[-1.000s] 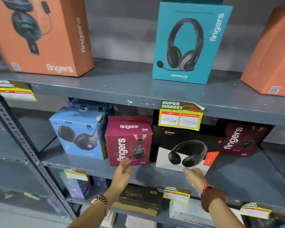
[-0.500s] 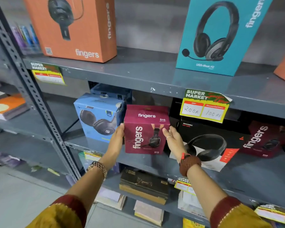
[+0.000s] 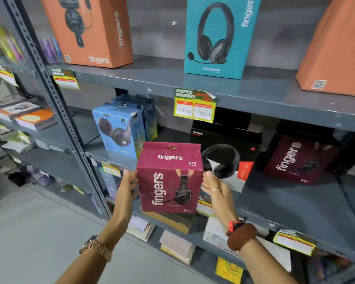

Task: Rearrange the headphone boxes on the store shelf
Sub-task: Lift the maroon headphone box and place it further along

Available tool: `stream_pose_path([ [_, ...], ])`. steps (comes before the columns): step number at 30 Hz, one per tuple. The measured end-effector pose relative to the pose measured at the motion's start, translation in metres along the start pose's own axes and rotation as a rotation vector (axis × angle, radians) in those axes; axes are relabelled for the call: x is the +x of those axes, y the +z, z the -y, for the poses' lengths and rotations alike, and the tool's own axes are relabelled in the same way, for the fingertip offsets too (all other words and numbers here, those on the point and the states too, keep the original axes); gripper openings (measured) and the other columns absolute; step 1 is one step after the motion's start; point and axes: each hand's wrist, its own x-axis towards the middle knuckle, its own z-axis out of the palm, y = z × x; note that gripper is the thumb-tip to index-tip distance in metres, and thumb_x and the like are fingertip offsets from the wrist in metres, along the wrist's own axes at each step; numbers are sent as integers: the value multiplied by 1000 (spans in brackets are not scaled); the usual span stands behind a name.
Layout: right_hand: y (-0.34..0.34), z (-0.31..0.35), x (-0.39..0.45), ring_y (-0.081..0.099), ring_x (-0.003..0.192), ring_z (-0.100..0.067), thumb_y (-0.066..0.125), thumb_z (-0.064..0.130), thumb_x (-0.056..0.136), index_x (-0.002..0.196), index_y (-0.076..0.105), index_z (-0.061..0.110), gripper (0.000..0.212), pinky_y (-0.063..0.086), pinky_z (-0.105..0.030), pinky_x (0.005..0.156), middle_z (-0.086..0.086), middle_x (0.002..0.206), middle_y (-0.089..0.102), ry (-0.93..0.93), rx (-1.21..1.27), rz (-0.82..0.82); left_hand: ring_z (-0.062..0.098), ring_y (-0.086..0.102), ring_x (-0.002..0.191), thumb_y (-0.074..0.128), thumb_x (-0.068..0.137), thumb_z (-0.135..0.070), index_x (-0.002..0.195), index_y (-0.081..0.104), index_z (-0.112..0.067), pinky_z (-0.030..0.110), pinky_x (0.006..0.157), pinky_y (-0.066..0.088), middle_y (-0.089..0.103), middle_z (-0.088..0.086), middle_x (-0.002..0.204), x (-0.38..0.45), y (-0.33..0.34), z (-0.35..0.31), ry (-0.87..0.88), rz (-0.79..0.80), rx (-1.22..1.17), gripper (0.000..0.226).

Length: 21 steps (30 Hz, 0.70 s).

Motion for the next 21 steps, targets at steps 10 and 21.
stream_pose_path([
  [10, -189, 1, -69, 61, 106, -18, 44, 36, 96, 115, 64, 13, 36, 44, -32, 101, 3, 111, 63, -3, 8, -380, 13, 59, 105, 24, 96, -45, 107, 60, -31, 21, 78, 48, 63, -6, 112, -83, 178, 35, 46, 310, -39, 40],
  [21, -306, -21, -29, 52, 125, -19, 41, 72, 74, 131, 50, 22, 76, 35, -44, 112, 1, 134, 57, 58, -71, -628, 17, 58, 110, 45, 60, -86, 91, 50, -34, 41, 103, 45, 58, -3, 106, -70, 332, 54, 50, 535, 71, 61],
])
